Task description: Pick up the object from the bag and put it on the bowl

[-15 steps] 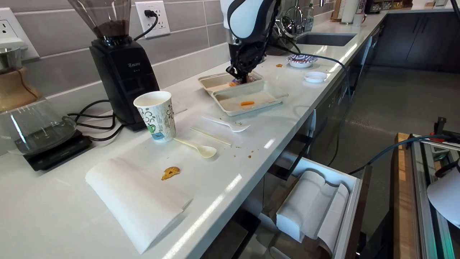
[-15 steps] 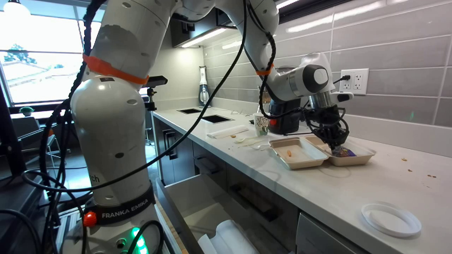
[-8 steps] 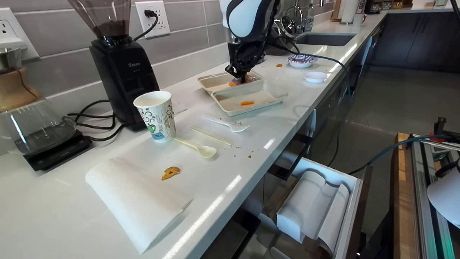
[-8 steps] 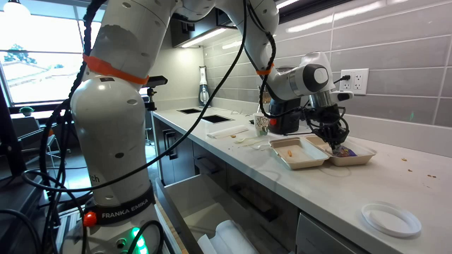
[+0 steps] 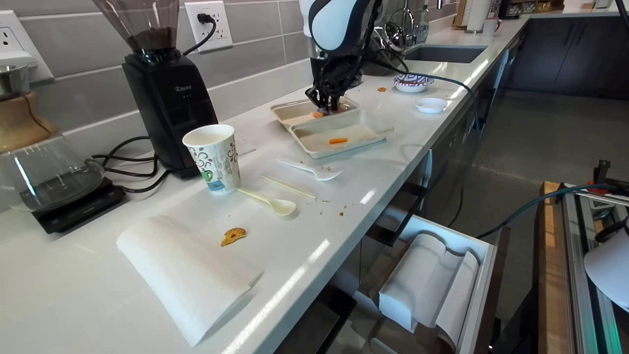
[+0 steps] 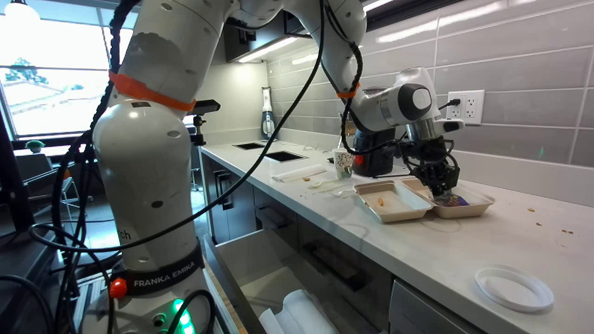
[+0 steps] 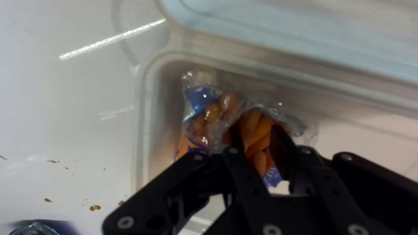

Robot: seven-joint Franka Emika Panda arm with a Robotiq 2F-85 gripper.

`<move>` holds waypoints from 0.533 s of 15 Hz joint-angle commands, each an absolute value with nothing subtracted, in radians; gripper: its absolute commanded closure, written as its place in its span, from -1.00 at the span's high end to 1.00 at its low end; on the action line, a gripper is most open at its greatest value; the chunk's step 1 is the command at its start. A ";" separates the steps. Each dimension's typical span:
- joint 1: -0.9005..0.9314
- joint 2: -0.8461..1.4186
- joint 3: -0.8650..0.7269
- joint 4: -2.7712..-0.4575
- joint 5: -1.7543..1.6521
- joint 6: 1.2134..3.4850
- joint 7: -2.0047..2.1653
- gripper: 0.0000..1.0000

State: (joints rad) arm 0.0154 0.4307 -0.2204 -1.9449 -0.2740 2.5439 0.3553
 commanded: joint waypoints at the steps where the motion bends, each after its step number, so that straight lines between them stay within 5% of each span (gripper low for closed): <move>1: 0.020 0.450 -0.226 -1.933 -0.273 2.544 0.372 0.25; 5: 0.021 0.460 -0.226 -1.931 -0.272 2.545 0.373 0.27; 6: 0.021 0.462 -0.226 -1.931 -0.271 2.544 0.372 0.15; 8: 0.020 0.461 -0.226 -1.932 -0.270 2.545 0.370 -0.40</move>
State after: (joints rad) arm 0.0154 0.4433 -0.2206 -1.9438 -0.2740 2.5439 0.3558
